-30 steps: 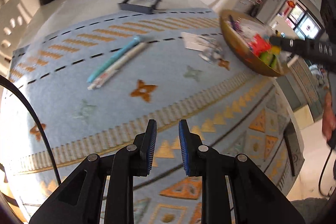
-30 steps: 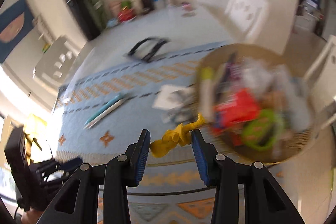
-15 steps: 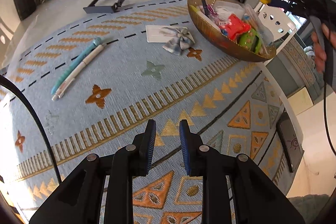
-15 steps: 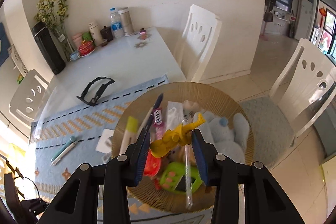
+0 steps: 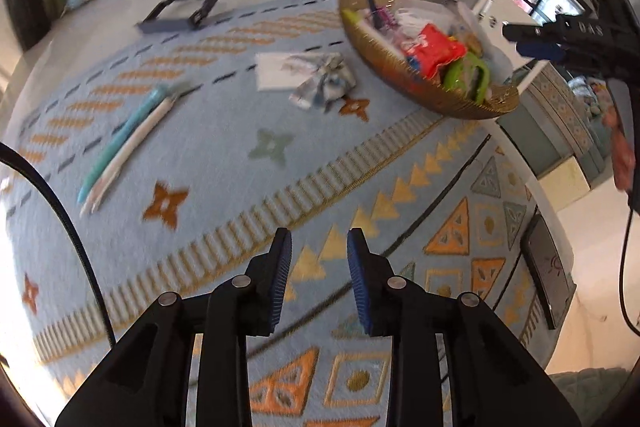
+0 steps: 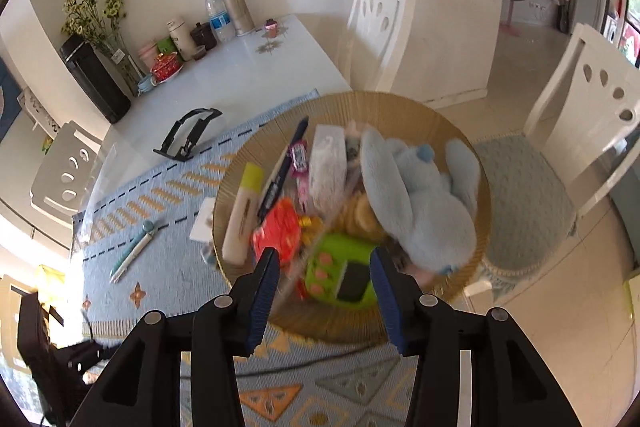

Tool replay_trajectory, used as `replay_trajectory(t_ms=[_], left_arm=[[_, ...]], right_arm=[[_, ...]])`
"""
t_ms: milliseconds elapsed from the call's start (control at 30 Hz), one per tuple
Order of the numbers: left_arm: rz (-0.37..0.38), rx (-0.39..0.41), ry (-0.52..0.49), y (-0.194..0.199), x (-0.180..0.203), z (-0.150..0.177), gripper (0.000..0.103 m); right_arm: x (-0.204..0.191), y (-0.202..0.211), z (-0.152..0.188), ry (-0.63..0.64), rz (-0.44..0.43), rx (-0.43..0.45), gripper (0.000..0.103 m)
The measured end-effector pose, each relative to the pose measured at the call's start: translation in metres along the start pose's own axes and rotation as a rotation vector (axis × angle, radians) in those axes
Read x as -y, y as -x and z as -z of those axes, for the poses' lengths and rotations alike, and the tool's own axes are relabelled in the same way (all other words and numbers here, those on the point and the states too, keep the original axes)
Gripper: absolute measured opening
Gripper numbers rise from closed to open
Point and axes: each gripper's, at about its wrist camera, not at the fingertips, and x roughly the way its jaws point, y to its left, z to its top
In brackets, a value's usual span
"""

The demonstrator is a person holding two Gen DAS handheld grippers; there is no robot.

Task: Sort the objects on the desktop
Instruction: 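Carry the yellow toy over the basket and open the right gripper, then move the left gripper to the plaid bow on white card and grasp it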

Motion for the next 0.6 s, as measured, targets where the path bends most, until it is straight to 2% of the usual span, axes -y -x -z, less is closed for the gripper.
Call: replay_trajectory(t_ms=[300,433,533,600], left_arm=[[0.003,0.004,-0.138,-0.026,0.010,-0.048,0.032],[0.056,0.009,-0.208,-0.037,0.011,-0.068,0.033],[0.093,-0.017,-0.313,-0.054,0.013,-0.084,0.033],[0.087,-0.038,-0.377,-0.064,0.014,-0.091,0.033]], right_arm=[[0.016,0.008,0.014,-0.039,-0.008,-0.007,0.048],[0.028,0.003,0.011,-0.089,-0.005,-0.013,0.048],[0.038,0.005,0.007,-0.155,0.002,0.029,0.048],[0.042,0.007,0.001,-0.193,-0.003,0.057,0.048]])
